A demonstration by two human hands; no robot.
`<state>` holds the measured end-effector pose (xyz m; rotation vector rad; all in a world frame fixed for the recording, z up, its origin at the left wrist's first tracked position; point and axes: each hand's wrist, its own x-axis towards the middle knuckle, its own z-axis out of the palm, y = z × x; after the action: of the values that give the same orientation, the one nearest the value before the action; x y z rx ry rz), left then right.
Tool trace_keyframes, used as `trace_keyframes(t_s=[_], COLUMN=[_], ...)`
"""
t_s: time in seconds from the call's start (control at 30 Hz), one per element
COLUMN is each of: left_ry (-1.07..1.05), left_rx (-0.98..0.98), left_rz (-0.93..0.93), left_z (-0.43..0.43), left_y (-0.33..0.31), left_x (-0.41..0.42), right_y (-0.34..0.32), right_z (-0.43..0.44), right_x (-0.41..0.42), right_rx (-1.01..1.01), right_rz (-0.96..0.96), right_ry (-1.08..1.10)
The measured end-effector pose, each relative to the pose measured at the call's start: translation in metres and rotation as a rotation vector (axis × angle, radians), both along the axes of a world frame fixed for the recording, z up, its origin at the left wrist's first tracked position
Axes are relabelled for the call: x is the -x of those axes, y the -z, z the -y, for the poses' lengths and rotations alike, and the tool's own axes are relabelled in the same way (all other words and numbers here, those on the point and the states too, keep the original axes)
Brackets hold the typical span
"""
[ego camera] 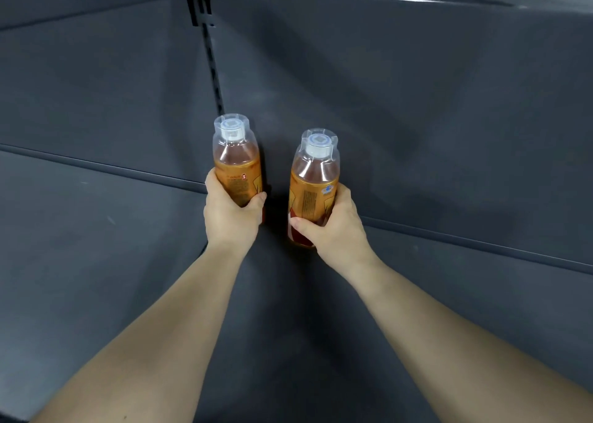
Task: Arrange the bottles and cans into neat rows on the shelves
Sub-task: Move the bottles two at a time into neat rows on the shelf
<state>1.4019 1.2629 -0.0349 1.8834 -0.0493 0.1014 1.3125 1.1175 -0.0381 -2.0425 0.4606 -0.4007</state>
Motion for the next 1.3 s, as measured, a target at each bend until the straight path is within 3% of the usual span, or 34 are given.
trace_keyframes(t_s=[0.27,0.73,1.3], left_ry=[0.039,0.275,0.796], left_rx=[0.039,0.022,0.021], left_rz=[0.016,0.029,0.064], left_z=[-0.006,0.026,0.170], left_y=[-0.004,-0.016,-0.034], left_x=[0.018,0.077,0.237], right_y=[-0.008,-0.029,-0.042], right_z=[0.001,0.020,0.102], right_x=[0.007,0.087,0.289], right_rx=[0.026,-0.018,-0.014], right_rz=[-0.018,0.015,0.063], right_ry=[0.018,0.199,0.631])
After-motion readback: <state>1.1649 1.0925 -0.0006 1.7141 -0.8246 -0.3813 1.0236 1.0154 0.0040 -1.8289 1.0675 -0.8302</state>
